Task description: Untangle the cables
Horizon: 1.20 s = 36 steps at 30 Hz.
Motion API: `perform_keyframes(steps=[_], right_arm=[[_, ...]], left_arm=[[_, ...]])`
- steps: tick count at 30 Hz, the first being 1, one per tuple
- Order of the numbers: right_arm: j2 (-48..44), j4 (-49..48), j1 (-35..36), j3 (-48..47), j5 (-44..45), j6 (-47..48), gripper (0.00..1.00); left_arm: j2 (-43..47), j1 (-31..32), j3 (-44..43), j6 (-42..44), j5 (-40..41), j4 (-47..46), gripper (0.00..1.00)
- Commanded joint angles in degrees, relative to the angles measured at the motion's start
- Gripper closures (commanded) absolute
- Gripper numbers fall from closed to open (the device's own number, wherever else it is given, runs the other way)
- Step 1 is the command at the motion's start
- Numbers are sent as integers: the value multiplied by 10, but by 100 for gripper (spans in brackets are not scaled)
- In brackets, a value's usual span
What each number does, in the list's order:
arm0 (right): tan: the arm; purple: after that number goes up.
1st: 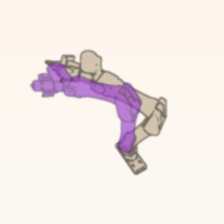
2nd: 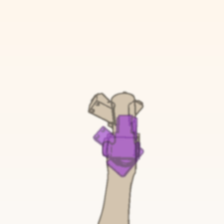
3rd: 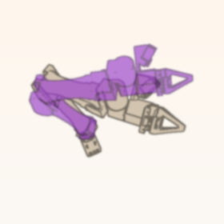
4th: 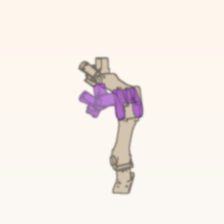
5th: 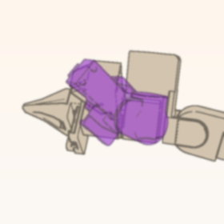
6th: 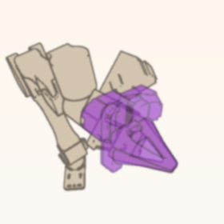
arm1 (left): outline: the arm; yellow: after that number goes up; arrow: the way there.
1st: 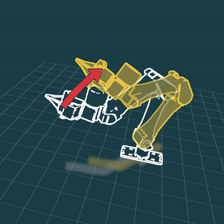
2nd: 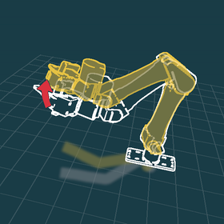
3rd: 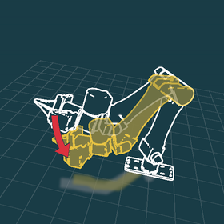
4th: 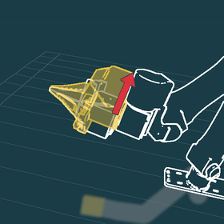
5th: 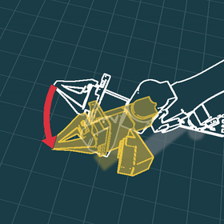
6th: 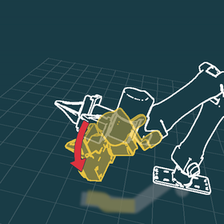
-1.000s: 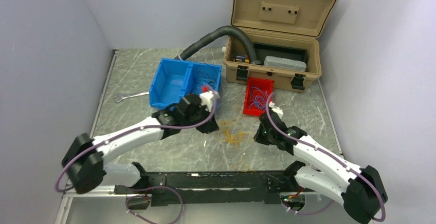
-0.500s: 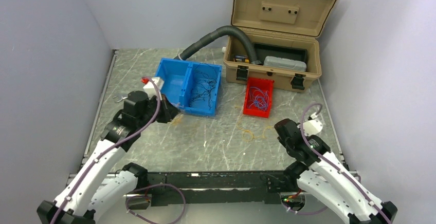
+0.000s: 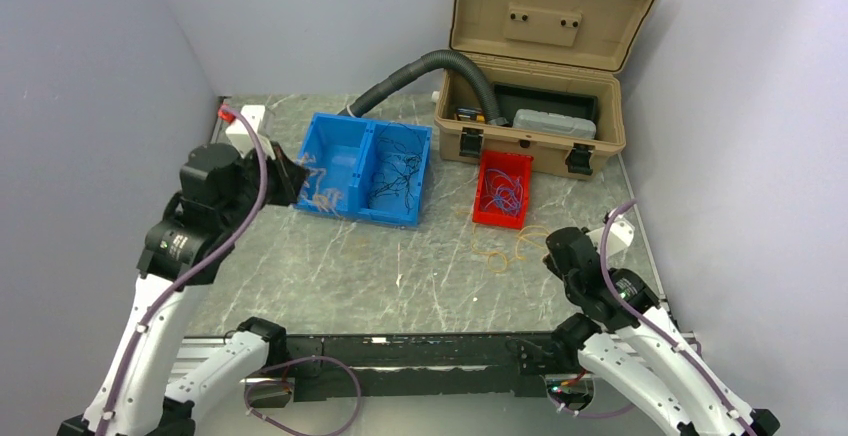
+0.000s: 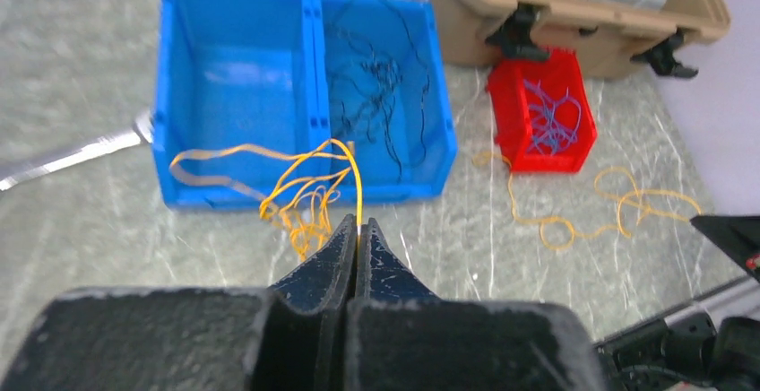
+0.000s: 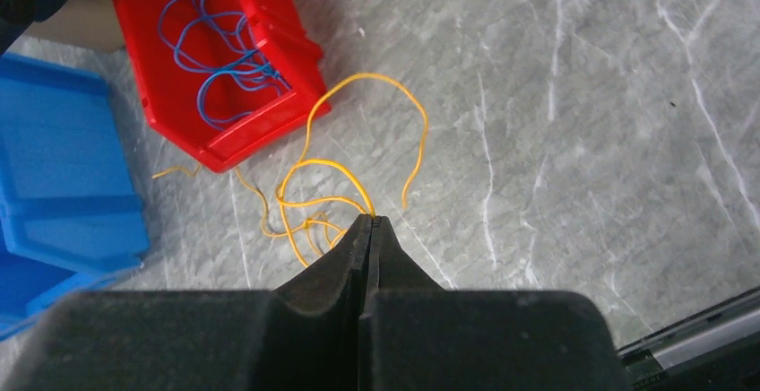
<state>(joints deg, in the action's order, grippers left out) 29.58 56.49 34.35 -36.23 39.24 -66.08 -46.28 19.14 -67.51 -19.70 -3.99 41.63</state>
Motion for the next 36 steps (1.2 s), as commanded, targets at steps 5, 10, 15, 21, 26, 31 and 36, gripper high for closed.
perform_keyframes(steps=[5,10,15,21,26,31,36], right_arm=[[20,-94,0,-33,-39,102,100],[30,-119,0,-33,-55,122,100],[37,-129,0,-40,-68,140,100],[34,-131,0,-43,-71,148,100],[33,-133,-1,-38,-71,146,100],[39,-142,0,-34,-80,150,100],[56,-202,0,-44,-162,231,100]], left_arm=[[-107,-11,-207,73,76,39,100],[-179,-21,-295,103,109,22,100],[-257,-47,-343,117,114,-6,100],[-344,-85,-375,102,56,-38,100],[-369,-87,-279,81,15,-88,100],[-409,-87,-182,42,-43,-125,100],[-477,-86,-191,9,-88,-87,98]])
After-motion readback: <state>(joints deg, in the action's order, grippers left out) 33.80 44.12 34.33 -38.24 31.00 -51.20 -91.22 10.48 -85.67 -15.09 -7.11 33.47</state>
